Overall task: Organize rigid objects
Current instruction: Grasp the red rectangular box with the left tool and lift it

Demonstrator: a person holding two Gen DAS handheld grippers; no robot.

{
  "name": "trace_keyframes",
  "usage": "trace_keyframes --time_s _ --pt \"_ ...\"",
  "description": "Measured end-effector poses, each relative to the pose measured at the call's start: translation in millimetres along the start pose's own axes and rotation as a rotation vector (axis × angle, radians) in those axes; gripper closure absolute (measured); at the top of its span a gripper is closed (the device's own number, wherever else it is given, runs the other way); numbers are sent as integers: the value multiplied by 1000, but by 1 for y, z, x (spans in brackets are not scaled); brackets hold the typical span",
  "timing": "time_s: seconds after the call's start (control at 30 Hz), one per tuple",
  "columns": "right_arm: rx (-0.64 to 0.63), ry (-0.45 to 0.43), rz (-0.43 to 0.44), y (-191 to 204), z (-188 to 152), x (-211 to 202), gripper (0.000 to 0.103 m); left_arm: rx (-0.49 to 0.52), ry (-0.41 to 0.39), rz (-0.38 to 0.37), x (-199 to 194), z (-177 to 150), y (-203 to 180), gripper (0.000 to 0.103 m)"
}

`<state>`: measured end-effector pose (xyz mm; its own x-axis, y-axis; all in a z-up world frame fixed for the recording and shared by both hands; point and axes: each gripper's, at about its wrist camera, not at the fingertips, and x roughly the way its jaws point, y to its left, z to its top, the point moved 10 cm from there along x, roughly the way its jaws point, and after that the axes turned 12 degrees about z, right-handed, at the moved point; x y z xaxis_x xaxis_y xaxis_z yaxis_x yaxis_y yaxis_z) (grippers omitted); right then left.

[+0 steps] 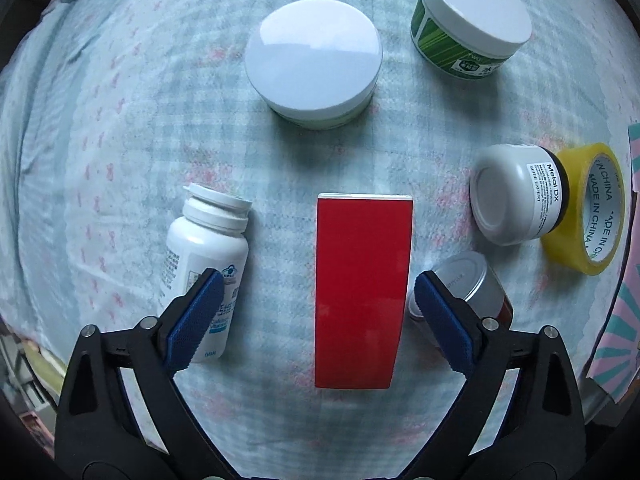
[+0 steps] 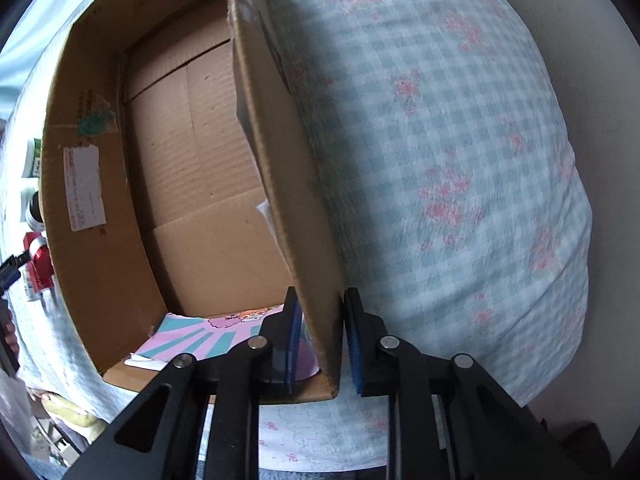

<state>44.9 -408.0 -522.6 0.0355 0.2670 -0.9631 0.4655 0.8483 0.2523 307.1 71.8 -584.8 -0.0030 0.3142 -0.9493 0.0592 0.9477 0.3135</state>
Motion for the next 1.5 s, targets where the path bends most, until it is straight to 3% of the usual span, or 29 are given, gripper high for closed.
trace_keyframes --time_s 0.07,0.17,0.3,0.37,0.63,0.93,1.3,1.5 --pt "-2 -1 -4 -3 0 4 84 14 10 0 3 2 -2 15" --pt "6 -7 -3 -3 6 12 84 73 52 -2 11 -2 -10 35" --pt "8 -12 -28 12 1 8 85 94 62 -20 16 -2 -19 48" --pt "29 -25 -16 13 0 11 85 90 68 -52 17 -3 -25 64" --pt "34 -57 20 4 -4 5 85 66 18 -43 6 -8 -32 65" --pt "56 -119 75 -19 1 -12 86 -28 -52 -77 -30 -5 -10 65" --pt "55 -177 154 -57 0 -20 86 -39 -223 -157 -148 -1 -18 65" --pt "46 -185 177 -70 -10 -27 86 59 -337 -179 -205 23 -55 65"
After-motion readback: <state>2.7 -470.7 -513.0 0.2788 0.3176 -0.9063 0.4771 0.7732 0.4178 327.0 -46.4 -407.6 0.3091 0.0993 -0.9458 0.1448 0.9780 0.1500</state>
